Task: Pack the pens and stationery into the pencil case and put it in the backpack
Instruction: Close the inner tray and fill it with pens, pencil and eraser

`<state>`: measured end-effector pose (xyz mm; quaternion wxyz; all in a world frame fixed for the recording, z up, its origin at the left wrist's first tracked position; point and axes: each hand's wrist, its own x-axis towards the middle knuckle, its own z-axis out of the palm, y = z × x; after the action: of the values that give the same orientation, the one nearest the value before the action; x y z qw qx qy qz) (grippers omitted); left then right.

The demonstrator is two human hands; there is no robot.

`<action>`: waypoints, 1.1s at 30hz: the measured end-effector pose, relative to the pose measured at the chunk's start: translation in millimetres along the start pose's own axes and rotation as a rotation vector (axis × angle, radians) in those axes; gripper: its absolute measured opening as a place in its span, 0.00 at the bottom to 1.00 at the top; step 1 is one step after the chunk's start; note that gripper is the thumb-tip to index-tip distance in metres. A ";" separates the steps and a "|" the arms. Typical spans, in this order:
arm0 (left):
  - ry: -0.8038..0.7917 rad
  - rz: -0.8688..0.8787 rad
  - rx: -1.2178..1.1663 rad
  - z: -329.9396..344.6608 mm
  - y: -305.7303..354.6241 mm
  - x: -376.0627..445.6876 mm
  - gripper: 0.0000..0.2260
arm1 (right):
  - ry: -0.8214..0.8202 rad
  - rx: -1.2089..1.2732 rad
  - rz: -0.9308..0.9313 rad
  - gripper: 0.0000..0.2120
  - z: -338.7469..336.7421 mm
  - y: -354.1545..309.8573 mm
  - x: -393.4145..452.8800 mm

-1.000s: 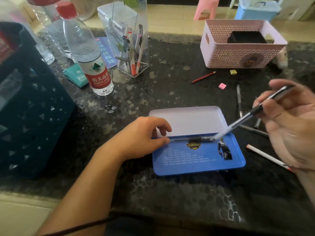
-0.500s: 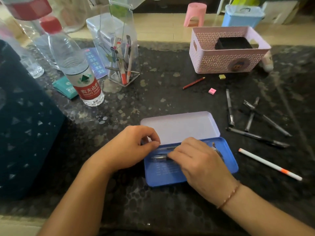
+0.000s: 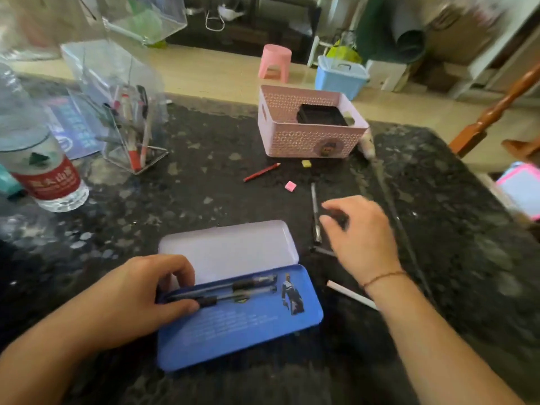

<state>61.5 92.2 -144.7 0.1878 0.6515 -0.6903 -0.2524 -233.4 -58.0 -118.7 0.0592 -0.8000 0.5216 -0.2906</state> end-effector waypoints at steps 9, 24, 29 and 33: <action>-0.049 -0.052 0.017 -2.6 10.3 0.7 0.15 | -0.116 -0.184 0.392 0.14 10.2 79.7 2.3; 0.269 0.181 -0.354 8.3 51.4 4.7 0.10 | -0.468 1.388 0.603 0.11 11.9 -99.1 -52.7; 0.171 0.086 -0.297 5.2 41.4 -3.1 0.06 | -0.576 1.100 0.555 0.13 -5.0 -73.1 -44.6; 0.104 0.147 -0.075 8.5 33.9 -8.7 0.06 | -0.674 0.735 0.450 0.05 -8.8 -56.1 -45.1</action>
<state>29.9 102.5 -130.7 0.2657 0.6038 -0.7157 -0.2292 -206.2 8.2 -107.3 0.5595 -0.6441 0.4960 -0.1615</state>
